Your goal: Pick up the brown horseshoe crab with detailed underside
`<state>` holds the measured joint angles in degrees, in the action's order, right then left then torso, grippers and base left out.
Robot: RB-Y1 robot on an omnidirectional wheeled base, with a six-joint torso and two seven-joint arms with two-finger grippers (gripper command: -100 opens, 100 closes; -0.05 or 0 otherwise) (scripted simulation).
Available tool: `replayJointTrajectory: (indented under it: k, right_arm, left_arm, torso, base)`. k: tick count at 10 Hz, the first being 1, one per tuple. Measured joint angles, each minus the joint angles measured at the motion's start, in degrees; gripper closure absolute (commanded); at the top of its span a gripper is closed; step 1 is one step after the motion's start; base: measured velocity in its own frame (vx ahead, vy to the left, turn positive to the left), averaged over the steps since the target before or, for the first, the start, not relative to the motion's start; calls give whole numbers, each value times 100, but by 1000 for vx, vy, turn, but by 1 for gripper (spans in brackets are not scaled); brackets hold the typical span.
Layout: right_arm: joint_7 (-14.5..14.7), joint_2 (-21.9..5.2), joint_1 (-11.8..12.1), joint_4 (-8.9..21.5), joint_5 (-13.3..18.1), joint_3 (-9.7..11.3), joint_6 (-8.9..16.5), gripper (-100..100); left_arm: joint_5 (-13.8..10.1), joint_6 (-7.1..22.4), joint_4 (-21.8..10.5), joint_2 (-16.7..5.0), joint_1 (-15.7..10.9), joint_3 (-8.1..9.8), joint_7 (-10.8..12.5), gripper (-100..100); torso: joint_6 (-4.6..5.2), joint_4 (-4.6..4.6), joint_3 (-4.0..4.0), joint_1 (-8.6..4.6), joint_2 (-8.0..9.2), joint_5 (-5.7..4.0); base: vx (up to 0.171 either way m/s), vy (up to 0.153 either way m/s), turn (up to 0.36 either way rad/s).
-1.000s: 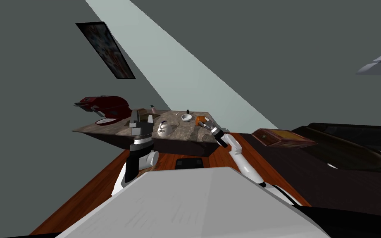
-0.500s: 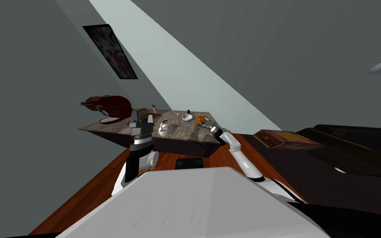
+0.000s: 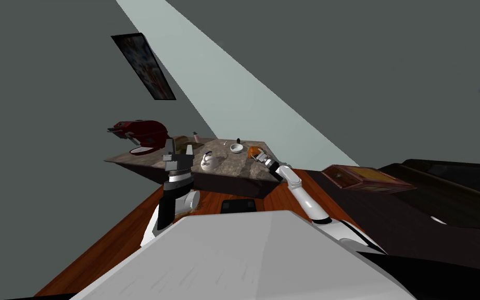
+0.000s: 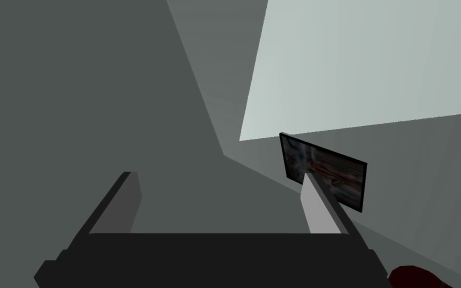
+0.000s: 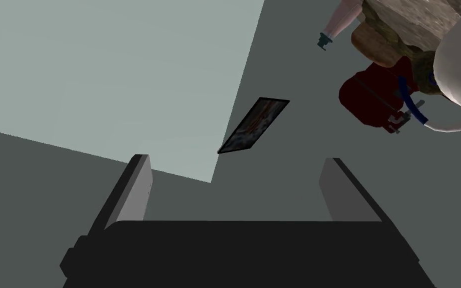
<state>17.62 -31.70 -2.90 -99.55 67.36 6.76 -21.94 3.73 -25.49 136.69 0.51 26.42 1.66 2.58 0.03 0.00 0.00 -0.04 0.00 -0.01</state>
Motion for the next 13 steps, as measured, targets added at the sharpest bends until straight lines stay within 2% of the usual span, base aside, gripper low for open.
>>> replayJointTrajectory:
  k: [2,7,8,13]
  right_arm:
    - [137,-180,-164,199,383,117,156,-100]
    - [600,-395,-286,572,1112,233,344,-100]
    - [811,-386,-320,736,1219,224,347,-100]
    - [989,-633,-494,1115,1964,539,645,-100]
  left_arm:
    - [0,0,0,0,0,0,0,0]
    - [0,0,0,0,0,0,0,0]
    - [0,0,0,0,0,0,0,0]
    - [0,0,0,0,0,0,0,0]
  torso:
    - [-1,0,-1,-3,-2,0]
    - [0,0,0,-2,0,0]
    - [0,-1,-1,-4,-1,-1]
    - [1,-1,-2,-3,-4,-1]
  base:
    - [-1,-15,55]
    - [-1,-14,46]
    - [-1,-15,23]
    - [6,-14,37]
